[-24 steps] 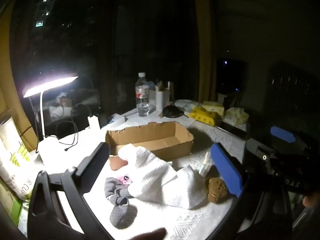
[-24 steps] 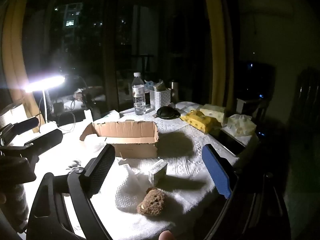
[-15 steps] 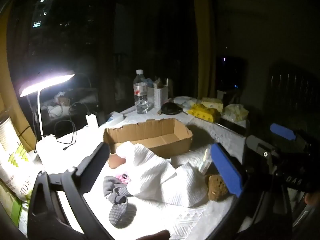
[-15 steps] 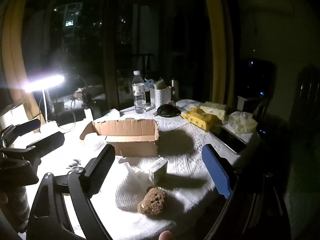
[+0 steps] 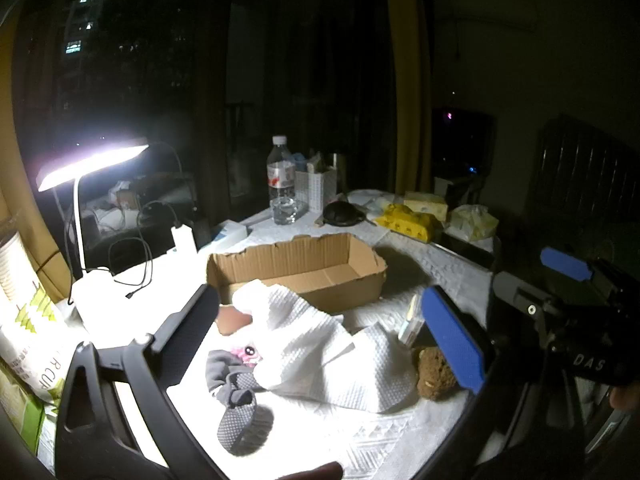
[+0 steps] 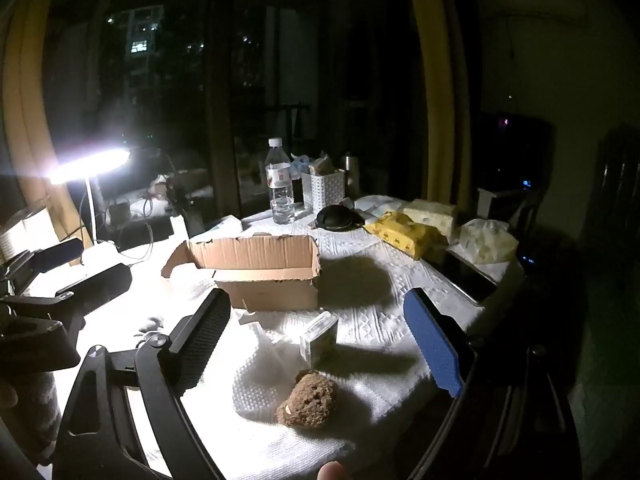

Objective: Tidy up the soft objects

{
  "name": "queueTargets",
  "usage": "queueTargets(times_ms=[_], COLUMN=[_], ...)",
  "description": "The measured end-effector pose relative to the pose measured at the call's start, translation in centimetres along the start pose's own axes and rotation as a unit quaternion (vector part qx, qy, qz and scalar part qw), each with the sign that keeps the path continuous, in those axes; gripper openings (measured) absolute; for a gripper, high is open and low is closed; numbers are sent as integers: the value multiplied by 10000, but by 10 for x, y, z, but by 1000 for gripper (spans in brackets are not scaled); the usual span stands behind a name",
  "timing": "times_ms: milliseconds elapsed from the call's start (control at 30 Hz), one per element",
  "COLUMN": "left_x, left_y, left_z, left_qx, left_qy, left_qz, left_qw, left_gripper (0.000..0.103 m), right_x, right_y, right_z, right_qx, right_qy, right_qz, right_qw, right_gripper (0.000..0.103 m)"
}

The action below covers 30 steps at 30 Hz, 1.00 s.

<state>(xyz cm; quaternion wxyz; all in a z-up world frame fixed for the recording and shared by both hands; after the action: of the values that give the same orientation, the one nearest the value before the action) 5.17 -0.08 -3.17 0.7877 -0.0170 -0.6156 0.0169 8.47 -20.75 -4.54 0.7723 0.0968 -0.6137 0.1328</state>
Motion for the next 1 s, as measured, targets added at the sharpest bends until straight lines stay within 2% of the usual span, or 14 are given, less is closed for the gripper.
queueTargets(times_ms=[1000], left_x=[-14], left_y=[3], left_z=[-17], left_qx=[36], left_qy=[352], left_qz=[-16], left_qw=[9994], left_gripper=[102], right_x=[-18], right_y=[7], right_z=[-21], right_qx=[88], right_qy=[333], right_qz=[-60], right_qw=[9994], right_gripper=[91])
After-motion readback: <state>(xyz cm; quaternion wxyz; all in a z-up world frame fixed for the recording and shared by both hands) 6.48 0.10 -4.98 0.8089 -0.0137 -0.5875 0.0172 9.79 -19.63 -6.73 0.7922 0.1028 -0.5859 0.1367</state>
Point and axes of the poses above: each gripper's, at about its wrist camera, not at the fingertips, and z roughly against the way its jaws point, y to its left, x to its top, the point moved 5 cm from there along -z, roughly the way its jaws point, and after that the axes turned 10 degrees about -y, right-handed, at the moved point
